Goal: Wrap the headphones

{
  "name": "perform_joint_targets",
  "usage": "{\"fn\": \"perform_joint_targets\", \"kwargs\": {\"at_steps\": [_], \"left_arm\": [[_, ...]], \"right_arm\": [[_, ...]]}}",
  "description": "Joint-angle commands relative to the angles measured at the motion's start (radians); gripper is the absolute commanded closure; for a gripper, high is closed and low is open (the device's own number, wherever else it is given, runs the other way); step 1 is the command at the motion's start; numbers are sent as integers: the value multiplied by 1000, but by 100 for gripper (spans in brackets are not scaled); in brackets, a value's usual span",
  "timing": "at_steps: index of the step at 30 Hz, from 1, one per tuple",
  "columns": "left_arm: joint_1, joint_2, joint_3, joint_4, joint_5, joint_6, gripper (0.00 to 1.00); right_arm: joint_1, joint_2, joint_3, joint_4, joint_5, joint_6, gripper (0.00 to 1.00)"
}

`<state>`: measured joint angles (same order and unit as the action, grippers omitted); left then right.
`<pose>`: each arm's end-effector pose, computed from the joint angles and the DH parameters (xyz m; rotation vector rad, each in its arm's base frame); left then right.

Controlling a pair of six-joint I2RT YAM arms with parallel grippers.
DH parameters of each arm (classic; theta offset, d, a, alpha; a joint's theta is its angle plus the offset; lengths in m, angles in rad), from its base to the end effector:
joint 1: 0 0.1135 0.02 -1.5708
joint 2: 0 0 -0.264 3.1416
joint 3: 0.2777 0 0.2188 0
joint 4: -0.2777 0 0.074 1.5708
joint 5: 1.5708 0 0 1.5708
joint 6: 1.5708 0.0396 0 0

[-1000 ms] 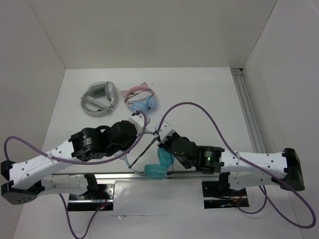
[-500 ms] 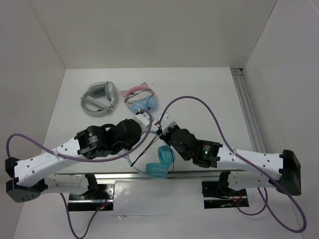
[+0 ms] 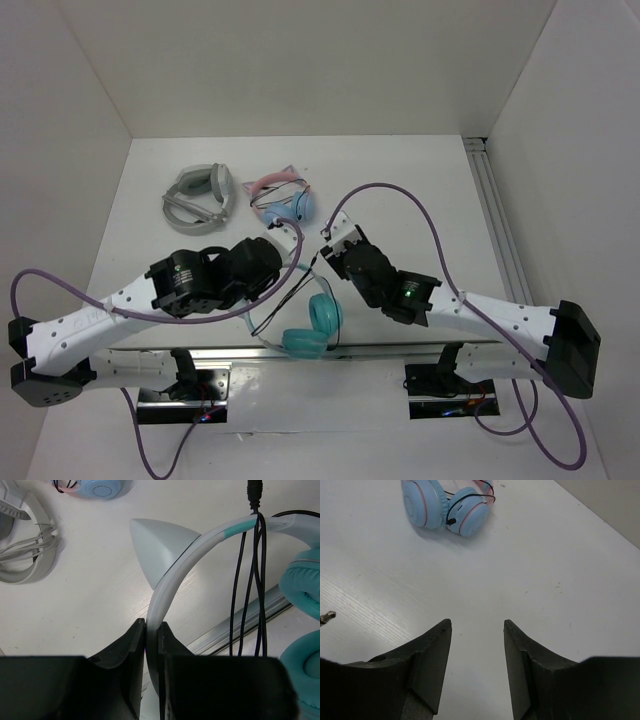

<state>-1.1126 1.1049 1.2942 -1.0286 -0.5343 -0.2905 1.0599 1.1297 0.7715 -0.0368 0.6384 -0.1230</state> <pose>0.0928 -0.1426 0.3674 0.6844 2.1616 -0.0860 0.1296 0.1830 0.2939 -0.6897 1.7542 0.0111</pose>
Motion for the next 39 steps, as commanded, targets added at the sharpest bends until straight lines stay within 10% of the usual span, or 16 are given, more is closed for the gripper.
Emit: {"fn": "perform_joint_targets", "kwargs": {"at_steps": [1, 15, 25, 39], "left_arm": [[8, -10, 48, 62, 31, -19, 100], [128, 104, -24, 227, 129, -9, 100], [238, 350, 19, 424, 125, -142, 100], [419, 955, 633, 610, 293, -139, 100]], "right_arm": [[-15, 13, -3, 69, -5, 16, 46], [-190, -21, 175, -132, 355, 351, 6], [-201, -197, 342, -405, 382, 514, 1], [-201, -217, 321, -374, 273, 494, 1]]}}
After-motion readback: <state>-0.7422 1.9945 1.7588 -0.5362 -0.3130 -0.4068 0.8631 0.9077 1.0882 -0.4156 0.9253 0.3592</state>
